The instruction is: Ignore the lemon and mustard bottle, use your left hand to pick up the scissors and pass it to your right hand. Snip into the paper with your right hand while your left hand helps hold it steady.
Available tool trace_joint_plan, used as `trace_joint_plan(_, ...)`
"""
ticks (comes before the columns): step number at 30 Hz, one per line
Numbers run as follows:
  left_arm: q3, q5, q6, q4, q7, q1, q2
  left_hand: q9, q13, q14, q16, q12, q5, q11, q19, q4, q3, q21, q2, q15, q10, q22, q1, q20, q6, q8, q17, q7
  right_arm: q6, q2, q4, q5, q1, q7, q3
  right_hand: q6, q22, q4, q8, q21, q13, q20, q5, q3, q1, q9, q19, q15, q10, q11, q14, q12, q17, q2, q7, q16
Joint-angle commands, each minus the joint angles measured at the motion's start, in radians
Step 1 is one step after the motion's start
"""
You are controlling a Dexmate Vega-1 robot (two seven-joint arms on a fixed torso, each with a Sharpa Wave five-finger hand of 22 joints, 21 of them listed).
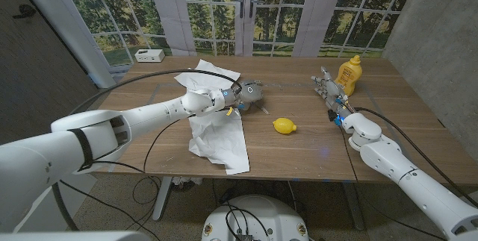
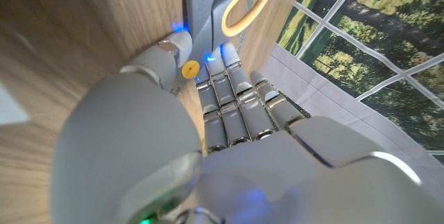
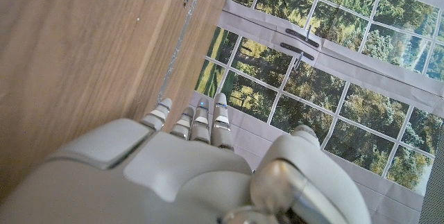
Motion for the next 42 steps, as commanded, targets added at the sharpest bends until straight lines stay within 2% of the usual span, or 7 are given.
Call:
trace_joint_plan(1, -0.037, -0.039, -0.016, 0.001, 0.095, 0.001, 0.014, -0.011, 0.003, 0.014, 0.007, -0.007, 0.005, -0.199, 0.008, -0.007, 0.001, 0.007, -0.002, -0.121, 0.232, 0.002, 0.025, -0.077, 0.358, 0.02, 0.014, -0.246, -0.006, 0.005, 0.004, 0.0, 0.01, 0.001, -0.005, 0.005, 0.005, 0.0, 0.001, 0.006, 0.002, 0.001, -0.006, 0.006, 0.001, 0.002, -0.001, 0.004, 0.001, -0.007, -0.003, -0.002, 0.002, 0.011, -0.003, 0.0)
trace_joint_plan(18, -0.055, -0.045, -0.016, -0.014, 0.108, 0.006, 0.022, -0.042, -0.003, 0.012, -0.024, -0.007, 0.003, -0.202, 0.009, 0.004, 0.024, 0.007, -0.01, -0.12, 0.251, 0.004, 0.014, -0.076, 0.348, 0.0, 0.023, -0.248, -0.007, 0.003, 0.004, 0.003, 0.013, 0.006, -0.004, 0.007, 0.005, 0.001, 0.002, 0.006, 0.002, 0.002, -0.007, 0.008, 0.001, 0.002, 0.0, 0.004, 0.001, -0.008, -0.003, -0.002, 0.002, 0.011, -0.003, 0.0)
trace_joint_plan(26, -0.071, -0.051, -0.012, -0.038, 0.108, 0.015, 0.032, -0.039, -0.001, 0.019, -0.031, -0.007, -0.001, -0.203, 0.008, 0.003, 0.03, 0.007, -0.011, -0.12, 0.245, 0.005, 0.012, -0.075, 0.348, 0.003, 0.031, -0.248, -0.003, 0.001, 0.004, 0.002, 0.016, 0.011, -0.003, 0.007, 0.005, 0.001, 0.001, 0.006, 0.002, 0.003, -0.007, 0.009, 0.001, 0.002, 0.001, 0.003, 0.001, -0.007, -0.003, -0.002, 0.002, 0.01, -0.004, 0.0)
trace_joint_plan(42, -0.136, -0.081, 0.015, -0.083, 0.177, 0.06, 0.064, -0.035, -0.001, 0.023, -0.038, -0.007, -0.006, -0.202, 0.011, 0.0, 0.035, 0.008, -0.014, -0.12, 0.25, 0.006, 0.014, -0.074, 0.356, 0.01, 0.046, -0.249, -0.002, 0.003, -0.002, -0.005, 0.022, 0.009, -0.007, 0.008, 0.005, 0.002, 0.001, 0.006, 0.002, 0.004, -0.008, 0.01, 0.0, 0.002, 0.0, 0.005, 0.002, -0.006, -0.003, -0.002, 0.002, 0.009, -0.004, 0.0)
